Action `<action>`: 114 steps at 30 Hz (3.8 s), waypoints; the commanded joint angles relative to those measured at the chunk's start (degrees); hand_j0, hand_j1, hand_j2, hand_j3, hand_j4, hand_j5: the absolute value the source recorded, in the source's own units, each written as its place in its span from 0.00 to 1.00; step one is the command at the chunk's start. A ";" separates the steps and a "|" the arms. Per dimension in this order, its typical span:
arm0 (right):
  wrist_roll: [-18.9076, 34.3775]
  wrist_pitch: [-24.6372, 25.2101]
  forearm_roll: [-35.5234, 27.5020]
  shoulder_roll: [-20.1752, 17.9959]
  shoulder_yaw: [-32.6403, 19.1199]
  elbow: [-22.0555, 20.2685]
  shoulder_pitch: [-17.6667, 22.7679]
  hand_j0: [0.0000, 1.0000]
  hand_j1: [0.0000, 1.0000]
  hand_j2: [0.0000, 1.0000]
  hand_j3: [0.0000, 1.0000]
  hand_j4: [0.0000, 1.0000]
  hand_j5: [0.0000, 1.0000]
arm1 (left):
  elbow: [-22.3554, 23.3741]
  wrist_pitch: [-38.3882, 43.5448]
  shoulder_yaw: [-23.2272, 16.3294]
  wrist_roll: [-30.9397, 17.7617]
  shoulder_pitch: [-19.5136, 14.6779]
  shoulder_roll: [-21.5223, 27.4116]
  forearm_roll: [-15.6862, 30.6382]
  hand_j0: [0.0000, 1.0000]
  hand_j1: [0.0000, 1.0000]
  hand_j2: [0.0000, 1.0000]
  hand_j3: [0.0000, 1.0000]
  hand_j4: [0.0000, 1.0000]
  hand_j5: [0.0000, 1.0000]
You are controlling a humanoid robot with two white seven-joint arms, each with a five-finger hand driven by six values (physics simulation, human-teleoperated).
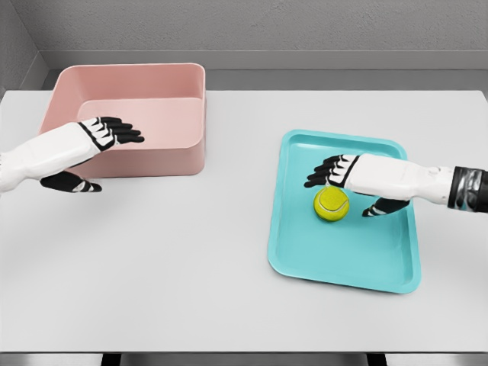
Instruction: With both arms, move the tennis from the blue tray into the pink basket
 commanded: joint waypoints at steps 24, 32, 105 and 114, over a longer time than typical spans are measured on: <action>2.28 0.10 -0.22 2.93 3.46 5.52 -1.85 1.00 1.00 1.00 1.00 1.00 1.00 | -0.32 0.00 0.91 -2.76 1.23 0.93 1.67 1.00 1.00 1.00 1.00 1.00 1.00; 1.92 0.10 -0.57 5.04 3.63 6.40 -2.20 1.00 1.00 1.00 1.00 1.00 1.00 | -0.59 0.00 0.82 -2.76 1.32 1.54 1.58 1.00 1.00 1.00 1.00 1.00 1.00; 2.63 0.10 0.66 8.82 3.98 7.81 -5.80 0.56 0.56 0.56 0.56 0.56 0.56 | -1.29 0.00 0.82 -3.46 1.76 1.81 1.58 1.00 1.00 1.00 1.00 1.00 1.00; 2.54 0.10 0.66 10.13 3.72 5.61 -8.00 0.56 0.56 0.56 0.56 0.56 0.56 | -1.55 0.00 0.82 -3.46 1.84 2.16 1.67 1.00 1.00 1.00 1.00 1.00 1.00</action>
